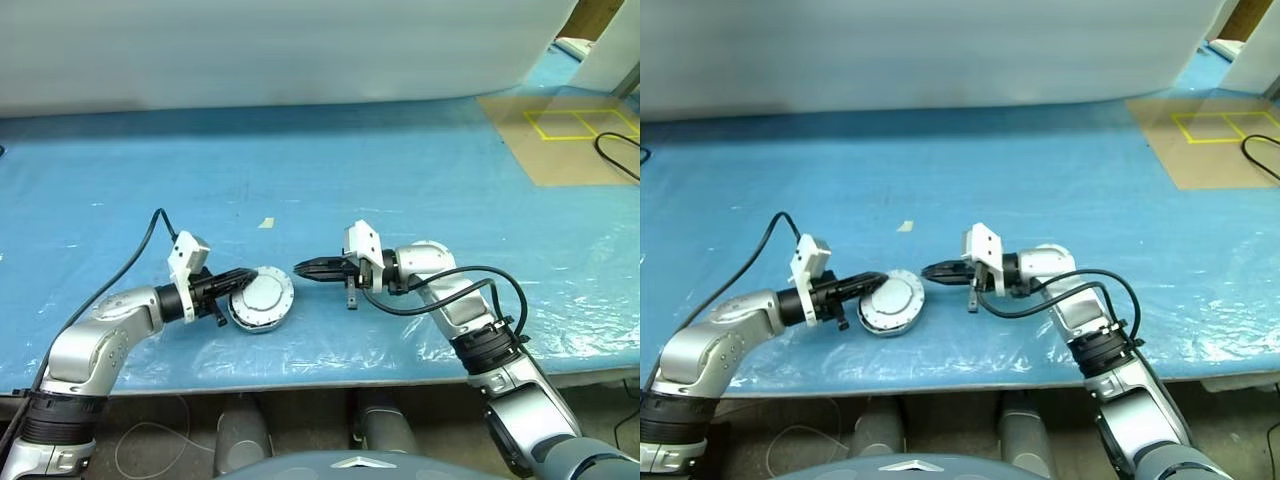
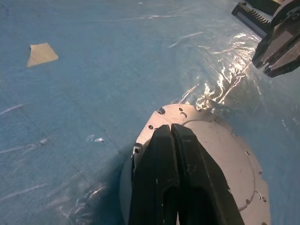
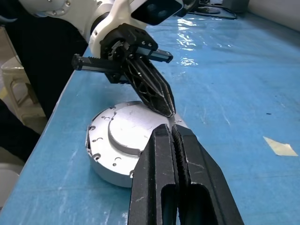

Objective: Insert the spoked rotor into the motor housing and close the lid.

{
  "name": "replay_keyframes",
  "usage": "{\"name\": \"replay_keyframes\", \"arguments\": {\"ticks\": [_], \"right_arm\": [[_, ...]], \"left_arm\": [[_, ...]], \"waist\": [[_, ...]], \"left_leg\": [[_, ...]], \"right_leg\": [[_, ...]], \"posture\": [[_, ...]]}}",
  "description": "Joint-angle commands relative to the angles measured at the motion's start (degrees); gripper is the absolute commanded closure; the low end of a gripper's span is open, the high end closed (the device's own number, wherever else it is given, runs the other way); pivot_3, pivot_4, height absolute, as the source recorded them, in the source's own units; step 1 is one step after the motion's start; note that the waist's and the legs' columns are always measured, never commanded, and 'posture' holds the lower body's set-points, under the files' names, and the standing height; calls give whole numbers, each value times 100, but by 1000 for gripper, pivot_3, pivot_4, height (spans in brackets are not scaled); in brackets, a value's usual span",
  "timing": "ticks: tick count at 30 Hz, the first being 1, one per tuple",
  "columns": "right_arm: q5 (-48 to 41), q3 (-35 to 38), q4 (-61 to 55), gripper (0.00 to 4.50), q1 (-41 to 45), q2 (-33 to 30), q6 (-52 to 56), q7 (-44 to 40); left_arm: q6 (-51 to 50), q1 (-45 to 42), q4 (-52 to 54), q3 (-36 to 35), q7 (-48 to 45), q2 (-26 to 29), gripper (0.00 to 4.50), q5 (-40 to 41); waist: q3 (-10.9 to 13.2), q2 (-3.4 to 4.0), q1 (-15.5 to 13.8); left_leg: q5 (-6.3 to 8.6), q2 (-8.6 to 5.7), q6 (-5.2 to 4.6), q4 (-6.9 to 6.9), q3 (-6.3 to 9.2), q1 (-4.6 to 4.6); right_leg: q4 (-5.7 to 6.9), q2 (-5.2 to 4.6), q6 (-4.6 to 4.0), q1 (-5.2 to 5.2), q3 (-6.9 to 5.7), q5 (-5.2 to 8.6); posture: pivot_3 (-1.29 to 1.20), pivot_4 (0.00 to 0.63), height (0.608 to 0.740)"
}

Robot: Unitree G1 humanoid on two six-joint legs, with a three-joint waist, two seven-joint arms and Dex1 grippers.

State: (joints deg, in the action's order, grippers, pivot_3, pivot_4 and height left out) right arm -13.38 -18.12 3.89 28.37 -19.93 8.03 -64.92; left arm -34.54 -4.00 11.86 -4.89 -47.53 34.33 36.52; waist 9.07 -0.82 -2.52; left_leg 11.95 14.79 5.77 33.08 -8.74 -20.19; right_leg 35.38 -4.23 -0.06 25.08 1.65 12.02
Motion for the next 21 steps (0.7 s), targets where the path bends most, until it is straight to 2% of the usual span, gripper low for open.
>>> {"name": "replay_keyframes", "arguments": {"ticks": [1,8,12,15,21], "right_arm": [[-70,23,-115,4500,141,179,97,127],[81,-251,123,4500,410,536,39,92],[181,-386,458,4500,655,773,-31,48],[316,-472,813,3922,840,913,-165,5],[538,-605,1318,1938,1093,1050,-423,-134]], "left_arm": [[503,169,433,-423,-75,-165,4449,163],[1287,817,1011,-912,-28,-256,4449,-13],[1581,1492,1435,-965,-105,-194,4449,-142],[1778,1991,1732,-983,7,-303,4500,-243],[2308,2749,2057,-1014,271,-599,4500,-583]], "waist": [[0,0,7],[0,0,30],[1,1,34],[1,2,33],[2,2,35]], "left_leg": [[0,1,0,0,0,-1],[1,3,-1,-3,0,-1],[1,4,-1,-6,-1,-4],[2,5,-1,-11,-1,-5],[10,6,-15,-14,-2,-7]], "right_leg": [[0,1,0,1,0,0],[-2,2,0,3,0,0],[-9,2,1,4,-1,1],[-17,2,1,4,-3,1],[-27,2,1,3,-4,1]], "posture": [[0,150,740],[0,150,740],[0,150,740],[0,150,740],[0,150,740]]}}
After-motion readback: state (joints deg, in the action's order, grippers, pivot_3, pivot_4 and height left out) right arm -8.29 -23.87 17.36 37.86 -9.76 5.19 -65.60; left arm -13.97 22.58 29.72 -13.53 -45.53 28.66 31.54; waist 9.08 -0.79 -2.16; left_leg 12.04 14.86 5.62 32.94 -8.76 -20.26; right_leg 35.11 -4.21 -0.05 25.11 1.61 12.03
